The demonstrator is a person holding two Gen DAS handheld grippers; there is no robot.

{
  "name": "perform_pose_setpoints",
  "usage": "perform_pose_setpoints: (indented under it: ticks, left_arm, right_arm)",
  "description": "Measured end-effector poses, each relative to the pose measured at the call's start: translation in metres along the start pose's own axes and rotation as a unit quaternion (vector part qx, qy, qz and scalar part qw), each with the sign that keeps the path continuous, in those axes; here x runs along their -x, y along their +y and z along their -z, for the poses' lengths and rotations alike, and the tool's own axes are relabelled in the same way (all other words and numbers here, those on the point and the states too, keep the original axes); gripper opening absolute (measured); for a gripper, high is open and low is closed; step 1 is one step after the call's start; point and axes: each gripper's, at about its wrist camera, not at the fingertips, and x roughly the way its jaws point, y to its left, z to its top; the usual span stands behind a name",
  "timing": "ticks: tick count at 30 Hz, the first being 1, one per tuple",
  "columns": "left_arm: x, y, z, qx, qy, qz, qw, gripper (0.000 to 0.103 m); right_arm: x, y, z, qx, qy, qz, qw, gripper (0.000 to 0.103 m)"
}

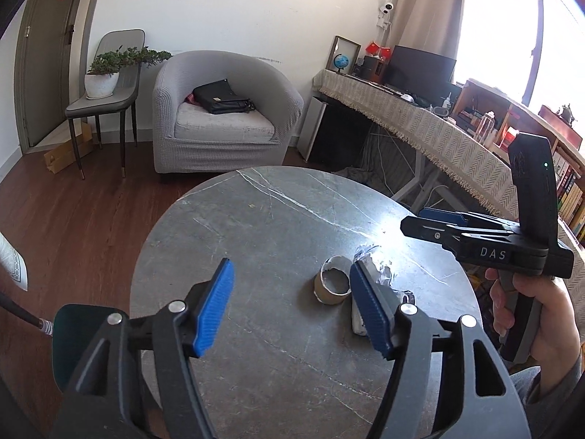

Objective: Collect trash
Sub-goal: 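Grasp the cardboard tube with the left tool while the right grasps a paper ball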

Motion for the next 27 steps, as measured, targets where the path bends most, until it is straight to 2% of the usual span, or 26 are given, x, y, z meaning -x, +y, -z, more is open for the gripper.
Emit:
perform_pose_setpoints:
  ticks: [5, 10, 15, 19, 21, 23, 27]
  left_arm:
    - [-0.022, -0.01, 0.004, -0.001, 0.027, 0.018, 0.9995, 0.071]
    - [-0.037, -0.016, 0.008, -0.009, 0.045, 0.016, 0.9988, 0.072]
    - [-0.05, -0.025, 0.01, -0.027, 0.061, 0.005, 0.9977, 0.071]
    - [-0.061, -0.03, 0.014, -0.047, 0.077, -0.013, 0.9958, 0.071]
    - [-0.066, -0.031, 0.017, -0.056, 0.089, -0.023, 0.9942, 0.069]
    - [-0.07, -0.031, 0.02, -0.062, 0.099, -0.018, 0.993, 0.067]
    - [-0.076, -0.035, 0.023, -0.077, 0.104, -0.024, 0.9913, 0.066]
  right_arm:
    - [-0.02, -0.012, 0.013, -0.026, 0.031, -0.02, 0.999, 0.061]
    - [-0.034, -0.008, 0.019, -0.022, 0.05, -0.033, 0.998, 0.061]
    - [-0.046, -0.005, 0.024, -0.008, 0.064, -0.025, 0.998, 0.061]
    - [-0.055, -0.003, 0.027, 0.006, 0.07, -0.001, 0.998, 0.061]
    - [-0.059, -0.007, 0.028, -0.003, 0.071, -0.006, 0.997, 0.058]
    - [-0.062, -0.008, 0.028, -0.004, 0.074, -0.007, 0.997, 0.052]
    - [-0.064, -0.009, 0.028, -0.003, 0.071, -0.005, 0.997, 0.049]
